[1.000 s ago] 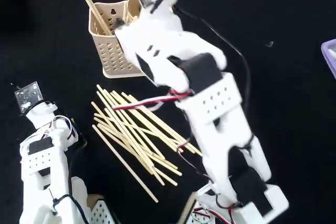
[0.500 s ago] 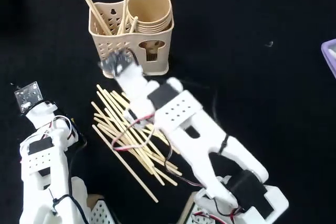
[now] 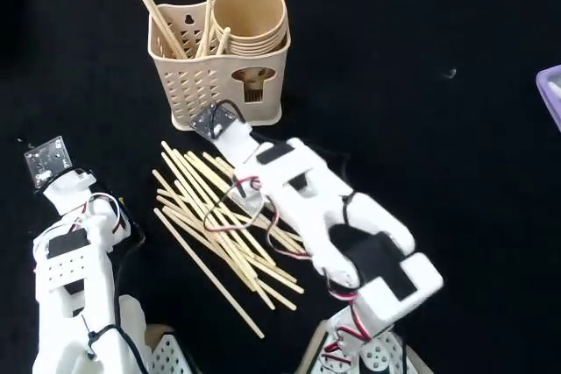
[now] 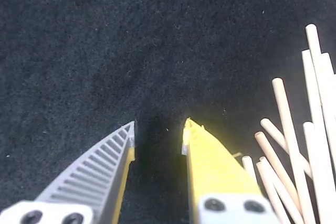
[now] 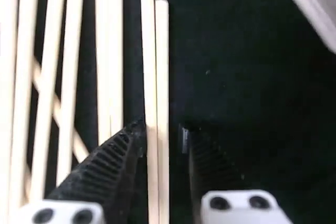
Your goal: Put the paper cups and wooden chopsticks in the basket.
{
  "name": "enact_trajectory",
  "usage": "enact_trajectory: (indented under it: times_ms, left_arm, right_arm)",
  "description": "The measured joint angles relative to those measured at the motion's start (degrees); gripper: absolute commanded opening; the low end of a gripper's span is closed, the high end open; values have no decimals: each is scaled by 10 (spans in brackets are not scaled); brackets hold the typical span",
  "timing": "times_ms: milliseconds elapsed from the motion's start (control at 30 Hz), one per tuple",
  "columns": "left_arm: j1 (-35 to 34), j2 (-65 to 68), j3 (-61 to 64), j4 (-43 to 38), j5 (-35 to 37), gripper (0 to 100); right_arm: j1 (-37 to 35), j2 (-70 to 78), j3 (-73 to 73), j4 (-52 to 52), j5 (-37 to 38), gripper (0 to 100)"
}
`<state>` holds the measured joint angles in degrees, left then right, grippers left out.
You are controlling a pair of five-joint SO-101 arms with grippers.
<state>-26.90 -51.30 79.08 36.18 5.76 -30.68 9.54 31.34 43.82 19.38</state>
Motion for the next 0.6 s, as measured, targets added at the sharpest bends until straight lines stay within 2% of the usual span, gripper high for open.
enact_trajectory:
  times_ms: [67, 133, 367, 600]
  left_arm:
    - [0, 0, 0, 0, 0, 152]
    - [0, 0, 0, 0, 0, 152]
    - [0, 0, 0, 0, 0, 152]
    - [0, 0, 0, 0, 0, 152]
  right_arm:
    - [1, 21, -25, 19, 12, 93]
    - [3, 33, -48, 46, 25, 6]
    - [27, 13, -67, 122, 46, 11]
    - [70, -172, -66, 233, 45, 11]
